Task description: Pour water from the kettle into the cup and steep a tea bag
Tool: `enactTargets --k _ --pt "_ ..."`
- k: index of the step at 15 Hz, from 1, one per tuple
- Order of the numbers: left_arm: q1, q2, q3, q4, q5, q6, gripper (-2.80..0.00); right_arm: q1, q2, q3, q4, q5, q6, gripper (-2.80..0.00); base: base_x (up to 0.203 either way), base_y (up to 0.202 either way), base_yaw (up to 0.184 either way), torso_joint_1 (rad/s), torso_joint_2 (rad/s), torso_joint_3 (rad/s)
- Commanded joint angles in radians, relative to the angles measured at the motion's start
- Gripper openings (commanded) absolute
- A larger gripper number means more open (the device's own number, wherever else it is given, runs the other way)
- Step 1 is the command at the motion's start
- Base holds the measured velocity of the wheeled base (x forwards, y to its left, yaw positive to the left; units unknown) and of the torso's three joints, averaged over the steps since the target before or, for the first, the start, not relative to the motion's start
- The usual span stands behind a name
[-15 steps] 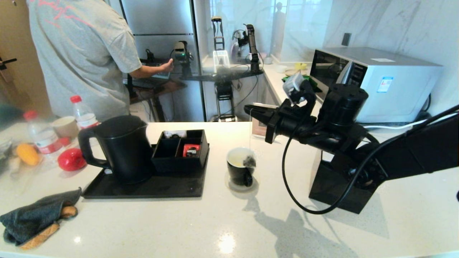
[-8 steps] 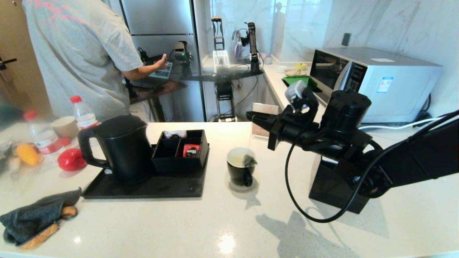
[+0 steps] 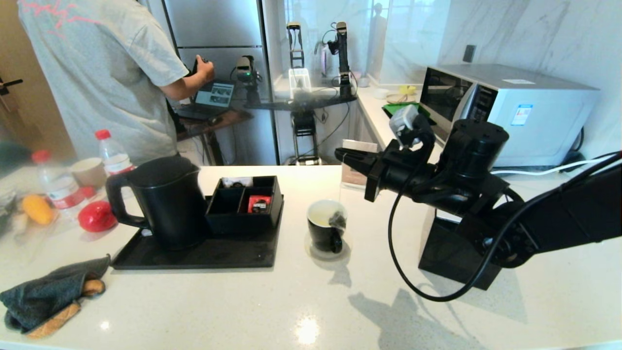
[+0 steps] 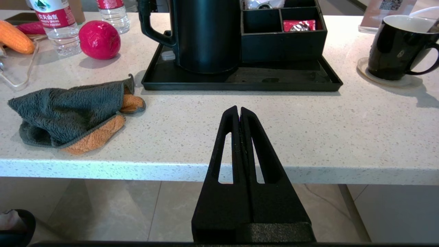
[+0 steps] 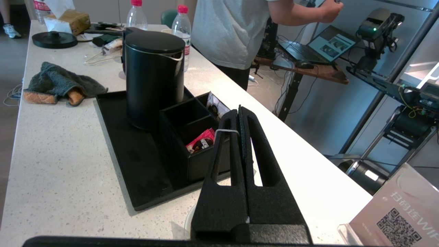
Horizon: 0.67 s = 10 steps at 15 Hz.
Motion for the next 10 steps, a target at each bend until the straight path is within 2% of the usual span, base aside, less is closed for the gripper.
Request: enactTargets --k 1,6,10 --pt "0.000 0.000 0.000 0.000 0.000 -0.001 -2.80 0.000 -0.020 -0.007 0.000 0.003 -0.001 -2.80 0.000 0.000 0.000 0.000 0.00 0.000" --pt "0.000 0.000 0.000 0.000 0.000 -0.001 -2.80 -0.006 -0.094 -0.028 0.030 0.000 0.001 -2.80 0.000 0.000 0.000 0.000 0.00 0.000" --pt "0.000 0.000 0.000 0.000 0.000 -0.001 -2.80 -0.067 -0.180 -0.038 0.088 0.000 0.001 -2.80 0.000 0.000 0.000 0.000 0.00 0.000"
